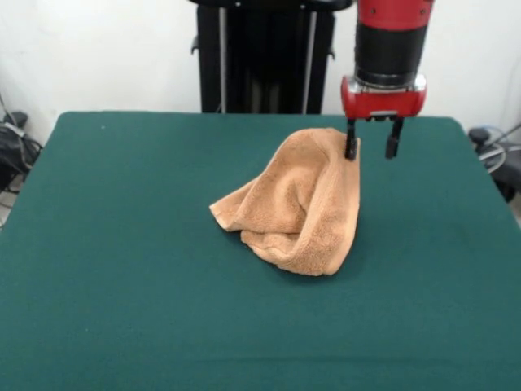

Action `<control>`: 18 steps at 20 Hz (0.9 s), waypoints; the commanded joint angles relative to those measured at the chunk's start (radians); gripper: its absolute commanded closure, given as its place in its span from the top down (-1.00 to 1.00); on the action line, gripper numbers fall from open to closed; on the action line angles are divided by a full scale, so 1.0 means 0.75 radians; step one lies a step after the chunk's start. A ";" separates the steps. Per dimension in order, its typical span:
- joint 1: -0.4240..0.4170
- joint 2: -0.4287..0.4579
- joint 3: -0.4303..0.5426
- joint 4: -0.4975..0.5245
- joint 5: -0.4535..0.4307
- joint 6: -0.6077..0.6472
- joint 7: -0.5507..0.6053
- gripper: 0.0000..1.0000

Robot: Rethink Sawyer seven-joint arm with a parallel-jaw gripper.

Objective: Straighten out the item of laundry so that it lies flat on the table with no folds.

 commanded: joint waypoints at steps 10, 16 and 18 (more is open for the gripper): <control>-0.019 0.140 -0.077 -0.215 -0.075 0.117 0.110 1.00; -0.003 0.182 -0.092 -0.226 -0.093 0.055 0.133 1.00; -0.003 0.195 -0.096 -0.220 -0.096 0.041 0.138 1.00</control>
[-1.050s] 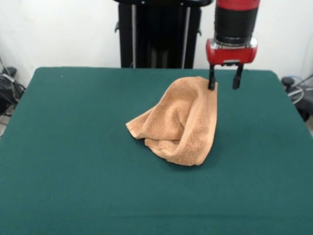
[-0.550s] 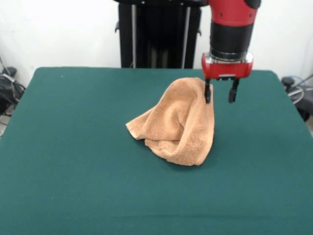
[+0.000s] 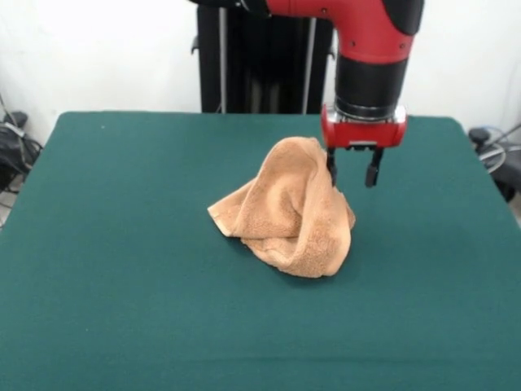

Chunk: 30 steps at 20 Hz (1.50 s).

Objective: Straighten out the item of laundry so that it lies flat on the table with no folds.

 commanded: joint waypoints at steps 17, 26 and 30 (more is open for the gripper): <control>-0.114 0.185 0.077 -0.090 -0.128 -0.093 0.117 1.00; -0.180 0.196 0.140 -0.084 -0.158 -0.110 0.080 -1.00; -0.135 0.176 0.122 -0.072 -0.156 -0.116 0.127 -1.00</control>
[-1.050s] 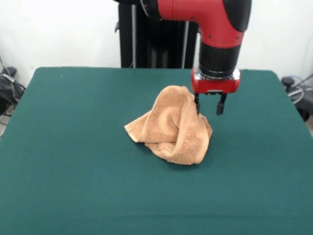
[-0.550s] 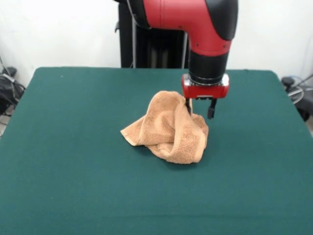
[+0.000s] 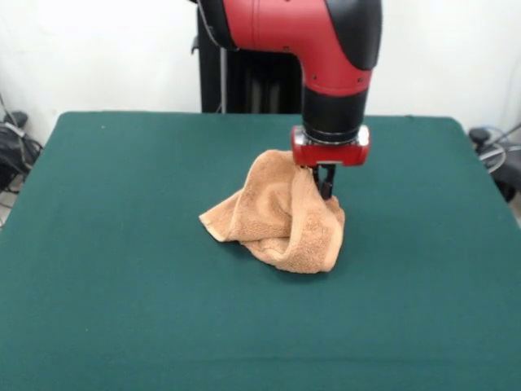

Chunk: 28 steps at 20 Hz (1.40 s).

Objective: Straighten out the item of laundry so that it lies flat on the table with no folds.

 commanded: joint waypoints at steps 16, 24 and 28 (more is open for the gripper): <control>0.149 -0.300 0.001 0.145 0.023 0.121 0.265 -1.00; 0.238 -0.491 -0.062 0.220 0.084 0.281 0.302 -1.00; 0.222 -0.511 -0.056 0.256 0.091 0.273 0.294 -1.00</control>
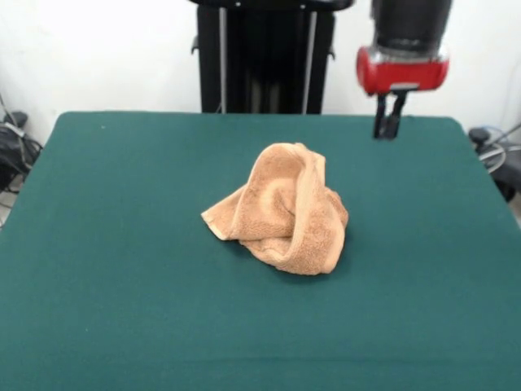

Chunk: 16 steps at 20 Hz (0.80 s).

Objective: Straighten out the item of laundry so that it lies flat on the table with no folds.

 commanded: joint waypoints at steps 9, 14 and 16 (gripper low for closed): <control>-0.097 -0.056 0.061 0.138 0.051 0.057 0.186 1.00; -0.146 0.037 0.094 0.099 0.013 -0.025 0.157 1.00; -0.167 0.082 0.106 0.085 -0.007 -0.065 0.145 1.00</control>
